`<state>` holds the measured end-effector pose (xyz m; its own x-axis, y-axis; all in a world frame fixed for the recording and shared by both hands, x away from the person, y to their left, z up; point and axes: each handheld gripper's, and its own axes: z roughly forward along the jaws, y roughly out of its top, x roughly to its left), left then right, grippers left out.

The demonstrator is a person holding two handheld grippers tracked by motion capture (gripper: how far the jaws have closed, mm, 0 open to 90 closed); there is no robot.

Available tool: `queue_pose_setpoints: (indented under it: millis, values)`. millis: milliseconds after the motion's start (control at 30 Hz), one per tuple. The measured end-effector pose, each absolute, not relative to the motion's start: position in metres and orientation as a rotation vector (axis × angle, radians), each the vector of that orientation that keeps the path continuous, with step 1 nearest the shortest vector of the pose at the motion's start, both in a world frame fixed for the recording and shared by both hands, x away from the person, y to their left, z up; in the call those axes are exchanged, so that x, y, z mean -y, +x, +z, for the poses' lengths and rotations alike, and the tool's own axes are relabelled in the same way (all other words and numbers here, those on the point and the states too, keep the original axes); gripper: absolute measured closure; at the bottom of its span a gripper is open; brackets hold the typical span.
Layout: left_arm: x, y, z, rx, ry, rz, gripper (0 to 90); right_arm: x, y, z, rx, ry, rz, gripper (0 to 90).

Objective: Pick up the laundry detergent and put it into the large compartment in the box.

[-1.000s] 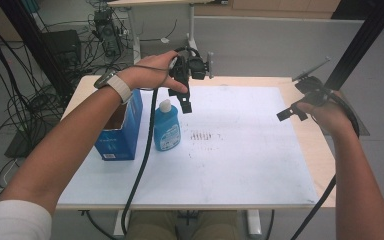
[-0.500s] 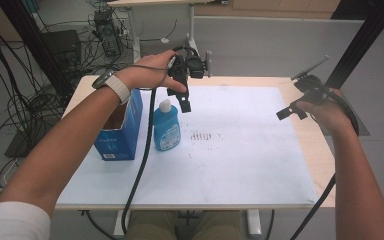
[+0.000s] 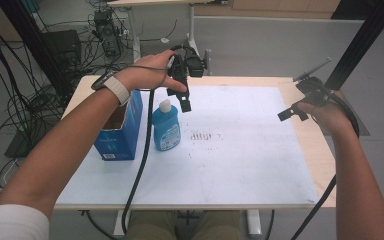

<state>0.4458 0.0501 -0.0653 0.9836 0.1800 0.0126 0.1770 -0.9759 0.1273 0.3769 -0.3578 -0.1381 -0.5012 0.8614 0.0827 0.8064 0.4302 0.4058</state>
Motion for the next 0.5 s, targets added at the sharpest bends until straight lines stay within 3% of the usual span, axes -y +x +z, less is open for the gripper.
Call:
queue_pose_setpoints:
  millis: [500]
  values:
    - [-0.0476,0.4426,-0.0638,-0.386,2.997,0.047,9.7,0.3557,0.3781,-0.1421,-2.536,1.496,0.61,12.3]
